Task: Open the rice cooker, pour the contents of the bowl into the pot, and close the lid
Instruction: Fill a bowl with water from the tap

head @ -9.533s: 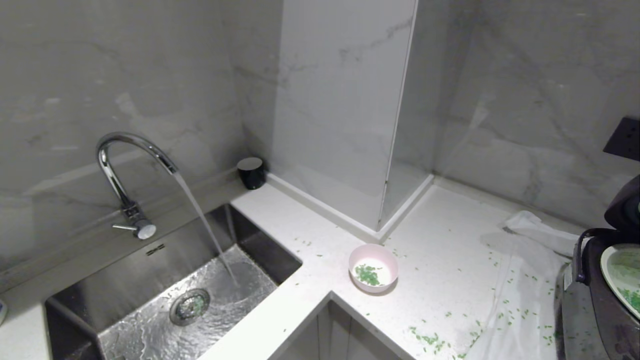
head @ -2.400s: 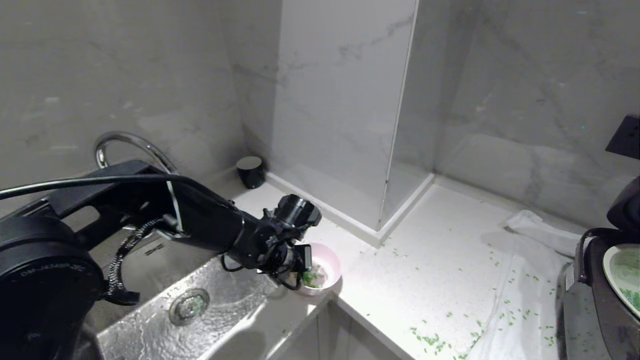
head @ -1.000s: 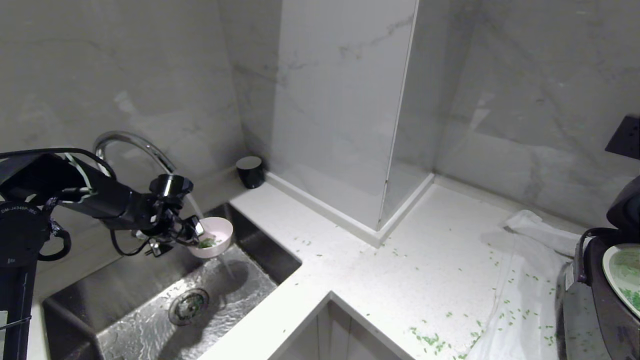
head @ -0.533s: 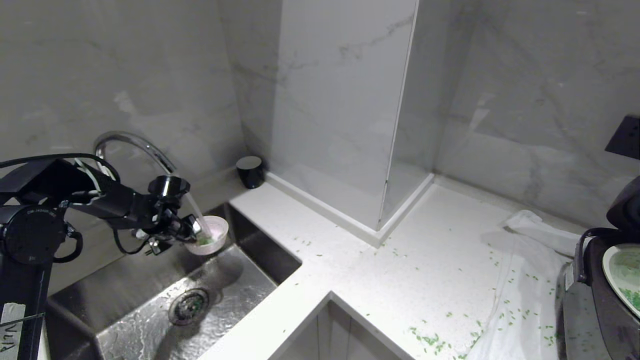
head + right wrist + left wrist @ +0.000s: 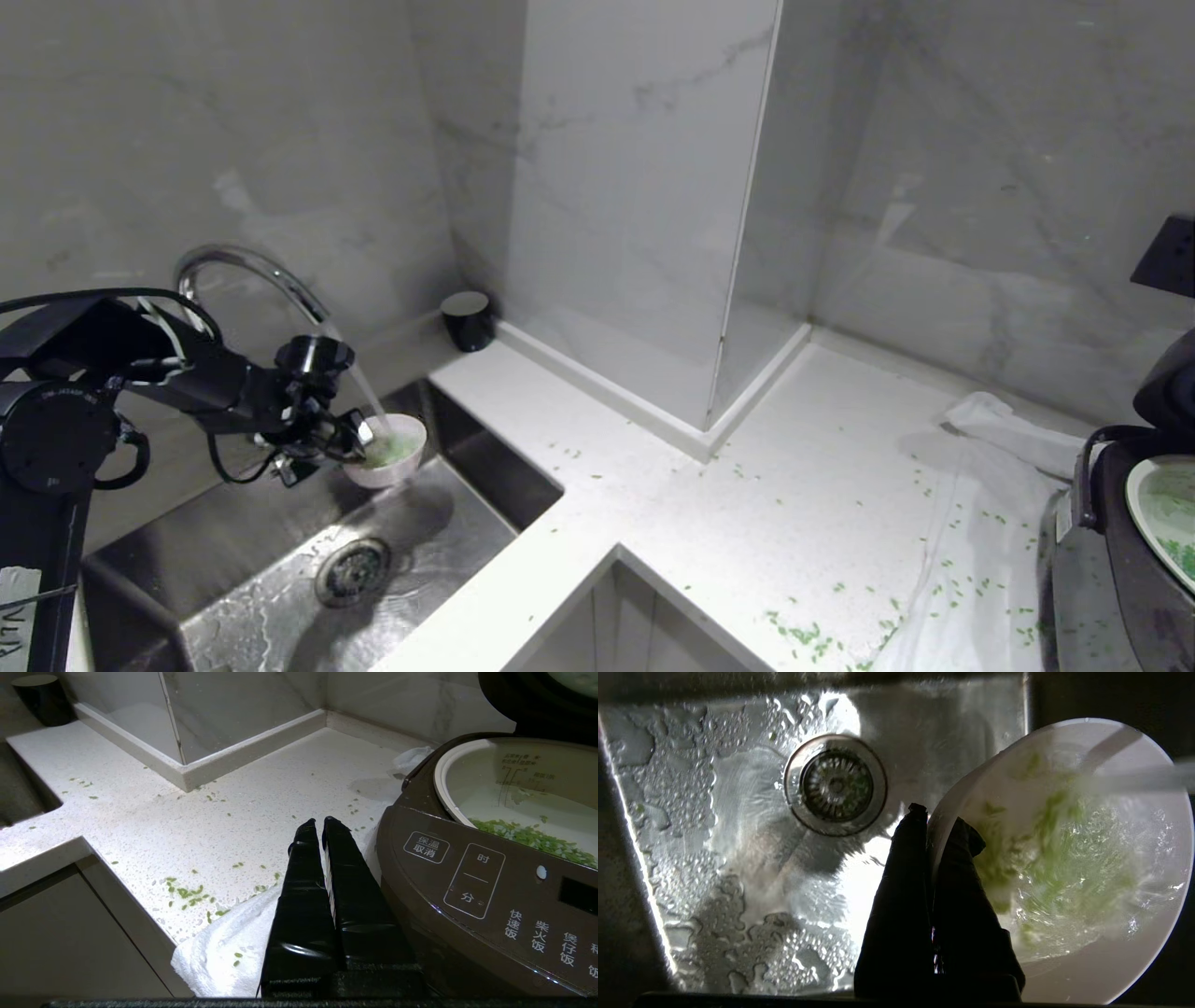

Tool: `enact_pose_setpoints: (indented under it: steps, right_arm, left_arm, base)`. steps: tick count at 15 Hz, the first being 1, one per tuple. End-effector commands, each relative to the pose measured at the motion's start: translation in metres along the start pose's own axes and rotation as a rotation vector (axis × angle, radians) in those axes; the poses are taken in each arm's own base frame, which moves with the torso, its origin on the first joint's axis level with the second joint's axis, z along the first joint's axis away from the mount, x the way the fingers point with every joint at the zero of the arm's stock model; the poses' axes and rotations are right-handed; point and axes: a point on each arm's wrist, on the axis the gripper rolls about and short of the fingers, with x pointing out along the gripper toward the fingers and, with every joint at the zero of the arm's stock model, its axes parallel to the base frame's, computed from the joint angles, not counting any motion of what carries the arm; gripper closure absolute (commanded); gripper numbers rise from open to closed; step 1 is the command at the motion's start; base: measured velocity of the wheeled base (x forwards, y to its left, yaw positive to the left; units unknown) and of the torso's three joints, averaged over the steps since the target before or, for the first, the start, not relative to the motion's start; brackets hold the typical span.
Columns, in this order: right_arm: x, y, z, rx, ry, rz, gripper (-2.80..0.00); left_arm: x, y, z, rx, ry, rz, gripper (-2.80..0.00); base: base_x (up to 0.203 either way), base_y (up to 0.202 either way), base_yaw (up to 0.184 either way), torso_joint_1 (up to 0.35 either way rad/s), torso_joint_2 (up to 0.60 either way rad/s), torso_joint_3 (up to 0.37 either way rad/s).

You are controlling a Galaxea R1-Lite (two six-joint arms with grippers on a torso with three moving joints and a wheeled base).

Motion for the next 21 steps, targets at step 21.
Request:
enact_pose_setpoints:
  steps: [21]
  right_arm:
    - [0.0,0.0,0.0,0.0,0.003,0.002,0.0]
  left_arm:
    - [-0.016,-0.024,-0.011,-0.014,-0.011,-0.056,0.0]
  base:
    - [0.0,0.0,0.0,0.0,0.0,0.0]
